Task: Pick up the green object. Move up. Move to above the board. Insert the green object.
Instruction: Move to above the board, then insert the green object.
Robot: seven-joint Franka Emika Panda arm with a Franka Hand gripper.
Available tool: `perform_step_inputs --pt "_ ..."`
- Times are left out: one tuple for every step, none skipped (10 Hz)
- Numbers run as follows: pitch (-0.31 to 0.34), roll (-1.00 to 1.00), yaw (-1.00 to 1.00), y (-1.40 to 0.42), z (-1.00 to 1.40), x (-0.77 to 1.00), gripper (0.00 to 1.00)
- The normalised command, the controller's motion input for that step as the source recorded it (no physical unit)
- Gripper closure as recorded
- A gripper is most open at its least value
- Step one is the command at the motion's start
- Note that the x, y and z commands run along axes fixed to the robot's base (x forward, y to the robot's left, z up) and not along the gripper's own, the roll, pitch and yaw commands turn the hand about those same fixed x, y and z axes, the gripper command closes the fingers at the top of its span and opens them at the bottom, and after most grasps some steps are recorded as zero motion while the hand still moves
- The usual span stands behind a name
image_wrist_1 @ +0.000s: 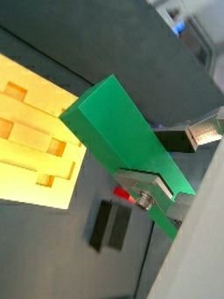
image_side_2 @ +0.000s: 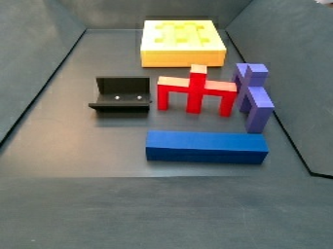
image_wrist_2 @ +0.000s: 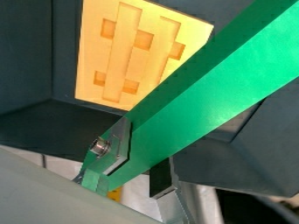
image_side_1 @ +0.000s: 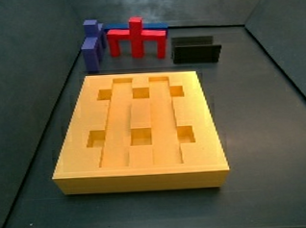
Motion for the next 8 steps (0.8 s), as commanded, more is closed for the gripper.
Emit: perform_step_inputs --pt "0.172 0.08 1.0 -0.03 0.02 0.07 1.0" --pt "0.202 0.09 1.0 -0.03 0.03 0.07 1.0" --pt "0.251 0.11 0.94 -0.03 0.03 0.08 1.0" --pt "0.241 0.11 0.77 -0.03 0.03 0.08 1.0" --pt "0.201 0.1 0.43 -0.03 0.03 0.09 1.0" --pt "0.167 0.1 0.26 -0.03 0.03 0.08 1.0" --pt "-0.146 -0.1 0.0 -0.05 -0.31 -0.03 1.0" --pt "-0.17 -0.16 0.0 -0.03 -0.4 -0.05 1.0"
